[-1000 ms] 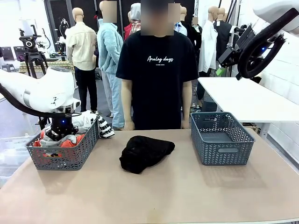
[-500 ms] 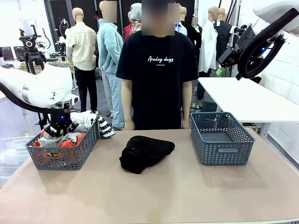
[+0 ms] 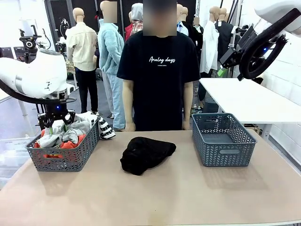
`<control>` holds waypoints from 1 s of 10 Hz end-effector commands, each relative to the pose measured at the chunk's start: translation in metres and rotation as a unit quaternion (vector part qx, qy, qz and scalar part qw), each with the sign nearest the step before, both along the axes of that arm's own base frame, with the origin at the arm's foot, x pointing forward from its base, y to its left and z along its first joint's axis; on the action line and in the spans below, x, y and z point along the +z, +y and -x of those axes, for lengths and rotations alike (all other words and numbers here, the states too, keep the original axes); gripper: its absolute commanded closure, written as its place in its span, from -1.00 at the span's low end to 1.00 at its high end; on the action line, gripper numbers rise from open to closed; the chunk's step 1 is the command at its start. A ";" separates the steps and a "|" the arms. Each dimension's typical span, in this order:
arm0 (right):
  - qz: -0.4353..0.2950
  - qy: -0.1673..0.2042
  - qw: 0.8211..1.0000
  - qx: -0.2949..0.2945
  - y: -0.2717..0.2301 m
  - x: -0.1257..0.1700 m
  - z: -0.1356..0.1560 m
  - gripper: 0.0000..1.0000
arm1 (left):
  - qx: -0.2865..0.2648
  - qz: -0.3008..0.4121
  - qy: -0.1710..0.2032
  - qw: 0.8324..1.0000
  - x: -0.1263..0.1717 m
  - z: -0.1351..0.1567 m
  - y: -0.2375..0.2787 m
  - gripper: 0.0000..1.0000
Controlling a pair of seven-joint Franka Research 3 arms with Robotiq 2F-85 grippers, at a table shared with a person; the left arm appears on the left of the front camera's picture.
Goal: Sort the tops and bottoms.
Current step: Sort the clothes according to human instructions.
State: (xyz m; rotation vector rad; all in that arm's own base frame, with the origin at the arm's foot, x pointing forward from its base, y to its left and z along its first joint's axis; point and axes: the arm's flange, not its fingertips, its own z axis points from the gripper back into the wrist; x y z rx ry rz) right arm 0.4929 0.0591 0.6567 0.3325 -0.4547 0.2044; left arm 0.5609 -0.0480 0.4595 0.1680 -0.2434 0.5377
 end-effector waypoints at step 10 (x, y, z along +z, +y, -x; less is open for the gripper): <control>0.009 0.009 1.000 -0.007 0.002 0.002 0.000 -1.00 | -0.008 0.006 0.002 1.000 0.002 -0.001 0.000 -1.00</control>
